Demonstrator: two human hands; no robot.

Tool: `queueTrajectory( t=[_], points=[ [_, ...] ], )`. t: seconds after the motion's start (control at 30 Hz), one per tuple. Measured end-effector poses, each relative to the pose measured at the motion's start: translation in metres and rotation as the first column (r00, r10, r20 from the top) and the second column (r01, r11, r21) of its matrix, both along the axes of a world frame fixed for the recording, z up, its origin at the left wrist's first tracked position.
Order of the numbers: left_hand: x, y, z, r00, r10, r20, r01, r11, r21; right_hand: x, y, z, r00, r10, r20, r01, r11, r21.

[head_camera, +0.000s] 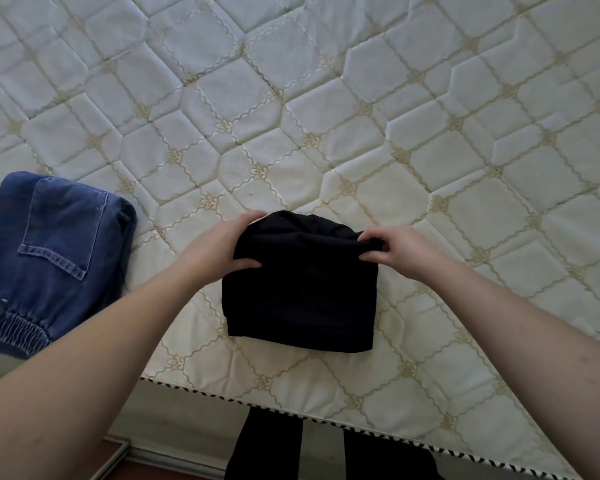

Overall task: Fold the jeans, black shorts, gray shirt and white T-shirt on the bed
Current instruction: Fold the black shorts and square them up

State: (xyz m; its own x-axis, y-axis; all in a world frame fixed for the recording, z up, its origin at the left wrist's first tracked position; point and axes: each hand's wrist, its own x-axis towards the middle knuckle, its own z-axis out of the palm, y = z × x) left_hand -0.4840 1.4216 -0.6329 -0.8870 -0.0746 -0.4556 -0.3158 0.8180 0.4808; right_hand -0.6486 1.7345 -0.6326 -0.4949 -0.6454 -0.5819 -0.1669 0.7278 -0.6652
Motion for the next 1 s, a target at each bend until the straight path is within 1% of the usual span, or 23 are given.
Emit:
queueTrajectory(
  t=[0.07,0.2,0.3,0.4,0.47,0.57,0.63,0.7,0.73,0.8,0.83,0.87,0.9,0.93,0.97,1.0],
  points=[
    [0.006,0.001,0.009,1.000,-0.007,-0.010,0.007,1.000,-0.027,-0.002,0.006,0.009,0.998,-0.031,-0.050,0.030,1.000,-0.008],
    [0.016,0.002,0.031,0.999,0.016,-0.039,-0.019,0.997,-0.076,-0.002,0.020,0.046,0.989,-0.005,-0.150,-0.006,0.997,-0.071],
    [0.009,0.007,0.052,0.983,-0.040,-0.178,0.015,0.990,-0.139,-0.001,0.030,0.079,0.967,-0.002,-0.254,-0.031,0.991,-0.129],
    [-0.008,0.013,0.077,0.944,-0.078,-0.321,0.015,0.981,-0.194,-0.012,0.035,0.106,0.915,0.004,-0.404,-0.086,0.979,-0.183],
    [-0.026,0.015,0.091,0.886,-0.110,-0.450,-0.017,0.963,-0.267,-0.026,0.036,0.123,0.840,-0.014,-0.543,-0.121,0.970,-0.213],
    [-0.052,0.014,0.106,0.767,-0.215,-0.604,-0.027,0.930,-0.366,-0.043,0.036,0.139,0.664,-0.098,-0.741,-0.162,0.949,-0.271],
    [-0.064,0.013,0.108,0.715,-0.272,-0.644,-0.021,0.912,-0.409,-0.046,0.041,0.139,0.538,-0.167,-0.826,-0.169,0.939,-0.300],
    [-0.068,0.014,0.102,0.689,-0.302,-0.659,-0.032,0.896,-0.443,-0.043,0.051,0.131,0.423,-0.194,-0.885,-0.193,0.935,-0.297],
    [-0.067,0.017,0.096,0.673,-0.322,-0.666,-0.036,0.885,-0.464,-0.038,0.057,0.122,0.376,-0.192,-0.906,-0.196,0.940,-0.280],
    [-0.060,0.024,0.078,0.658,-0.363,-0.659,-0.025,0.865,-0.501,-0.024,0.068,0.100,0.325,-0.131,-0.936,-0.166,0.967,-0.193],
    [-0.053,0.030,0.065,0.671,-0.383,-0.635,-0.001,0.856,-0.517,-0.012,0.074,0.086,0.330,-0.067,-0.942,-0.122,0.986,-0.113],
    [-0.045,0.038,0.052,0.702,-0.396,-0.592,0.034,0.849,-0.527,0.003,0.080,0.070,0.380,0.015,-0.925,-0.065,0.998,-0.010],
    [-0.034,0.048,0.038,0.752,-0.396,-0.526,0.077,0.846,-0.527,0.018,0.085,0.055,0.482,0.101,-0.870,-0.017,0.994,0.107],
    [-0.022,0.060,0.025,0.817,-0.389,-0.426,0.134,0.846,-0.516,0.035,0.090,0.040,0.604,0.184,-0.776,0.000,0.973,0.232],
    [-0.008,0.072,0.012,0.880,-0.379,-0.286,0.200,0.843,-0.500,0.051,0.093,0.027,0.704,0.246,-0.666,-0.015,0.943,0.332],
    [0.005,0.083,0.002,0.926,-0.352,-0.140,0.250,0.845,-0.473,0.066,0.096,0.015,0.776,0.268,-0.570,-0.027,0.918,0.396]
  ],
)
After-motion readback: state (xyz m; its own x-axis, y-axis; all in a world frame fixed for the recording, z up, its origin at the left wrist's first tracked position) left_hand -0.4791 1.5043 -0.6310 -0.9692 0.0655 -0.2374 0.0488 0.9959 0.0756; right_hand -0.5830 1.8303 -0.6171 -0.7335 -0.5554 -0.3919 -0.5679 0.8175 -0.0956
